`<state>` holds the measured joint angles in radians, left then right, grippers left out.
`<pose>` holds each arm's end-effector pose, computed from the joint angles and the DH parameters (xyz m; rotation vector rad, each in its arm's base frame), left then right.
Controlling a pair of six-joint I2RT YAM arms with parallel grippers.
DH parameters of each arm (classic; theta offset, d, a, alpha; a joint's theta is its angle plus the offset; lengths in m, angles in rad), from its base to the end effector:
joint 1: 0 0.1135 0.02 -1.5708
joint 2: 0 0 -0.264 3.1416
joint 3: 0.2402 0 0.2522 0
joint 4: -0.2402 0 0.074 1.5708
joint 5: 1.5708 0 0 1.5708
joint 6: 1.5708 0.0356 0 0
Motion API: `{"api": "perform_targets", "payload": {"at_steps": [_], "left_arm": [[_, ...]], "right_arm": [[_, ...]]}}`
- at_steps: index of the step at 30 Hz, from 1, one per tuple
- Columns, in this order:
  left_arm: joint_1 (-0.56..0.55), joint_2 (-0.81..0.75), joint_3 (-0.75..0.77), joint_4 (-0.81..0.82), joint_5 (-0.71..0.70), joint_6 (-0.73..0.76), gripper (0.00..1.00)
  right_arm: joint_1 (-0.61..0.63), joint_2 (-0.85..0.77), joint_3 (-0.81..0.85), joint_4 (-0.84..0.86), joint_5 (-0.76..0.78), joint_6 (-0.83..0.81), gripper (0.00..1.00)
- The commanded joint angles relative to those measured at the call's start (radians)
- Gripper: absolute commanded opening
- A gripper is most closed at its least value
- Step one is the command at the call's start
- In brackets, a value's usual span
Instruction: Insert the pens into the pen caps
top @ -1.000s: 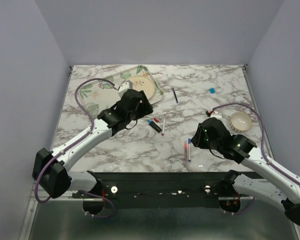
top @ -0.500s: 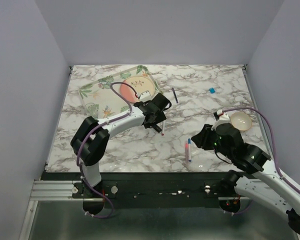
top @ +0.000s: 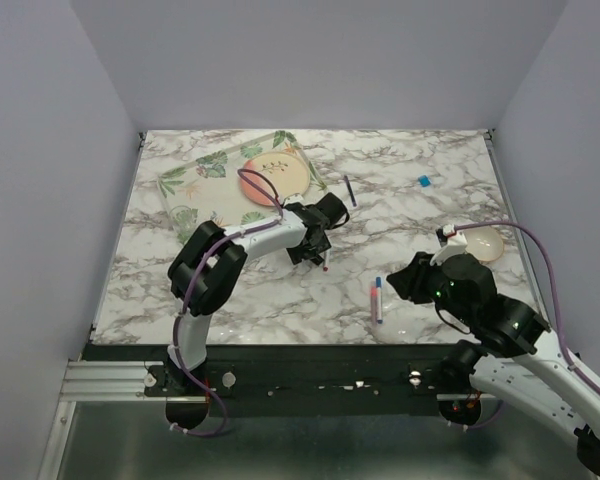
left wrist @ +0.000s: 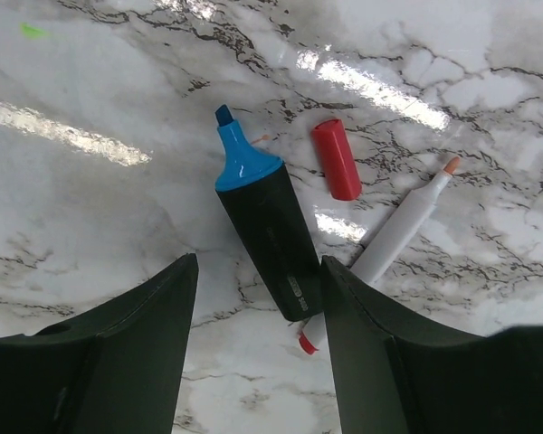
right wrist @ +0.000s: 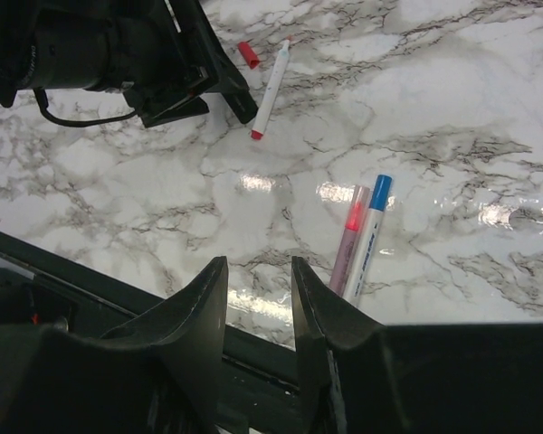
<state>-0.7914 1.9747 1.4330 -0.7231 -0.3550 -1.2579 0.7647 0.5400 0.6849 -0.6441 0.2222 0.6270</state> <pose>0.2878 -0.2737 0.1790 -0.6917 2.5908 -0.1035 0.0940 0.0793 0.2919 -0.0057 2.1171 0.6231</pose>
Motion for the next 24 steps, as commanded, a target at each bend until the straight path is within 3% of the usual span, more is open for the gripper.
{"api": "perform_targets", "payload": {"at_steps": [1,4,7,11,15,19,24], "left_arm": [[0.009,0.047,0.006,-0.006,-0.027,-0.011,0.63],[0.009,0.052,-0.016,0.022,-0.025,0.002,0.57],[0.009,0.046,-0.034,0.036,-0.030,0.021,0.44],[0.009,0.006,-0.081,0.037,-0.030,0.046,0.14],[0.011,-0.057,-0.120,0.054,-0.016,0.103,0.00],[-0.002,-0.158,-0.151,0.039,-0.035,0.193,0.00],[-0.028,-0.388,-0.264,0.158,-0.015,0.385,0.00]], "right_arm": [[-0.001,-0.006,-0.007,0.012,0.020,-0.013,0.40],[-0.002,-0.002,-0.007,0.017,0.013,-0.015,0.41],[-0.001,0.003,-0.010,0.029,0.002,-0.015,0.40],[-0.002,0.018,-0.013,0.064,-0.020,-0.001,0.40],[-0.001,0.037,-0.021,0.113,-0.035,0.042,0.40],[-0.002,0.110,-0.033,0.242,0.011,0.034,0.44],[-0.007,0.251,0.138,0.267,0.057,0.048,0.53]]}}
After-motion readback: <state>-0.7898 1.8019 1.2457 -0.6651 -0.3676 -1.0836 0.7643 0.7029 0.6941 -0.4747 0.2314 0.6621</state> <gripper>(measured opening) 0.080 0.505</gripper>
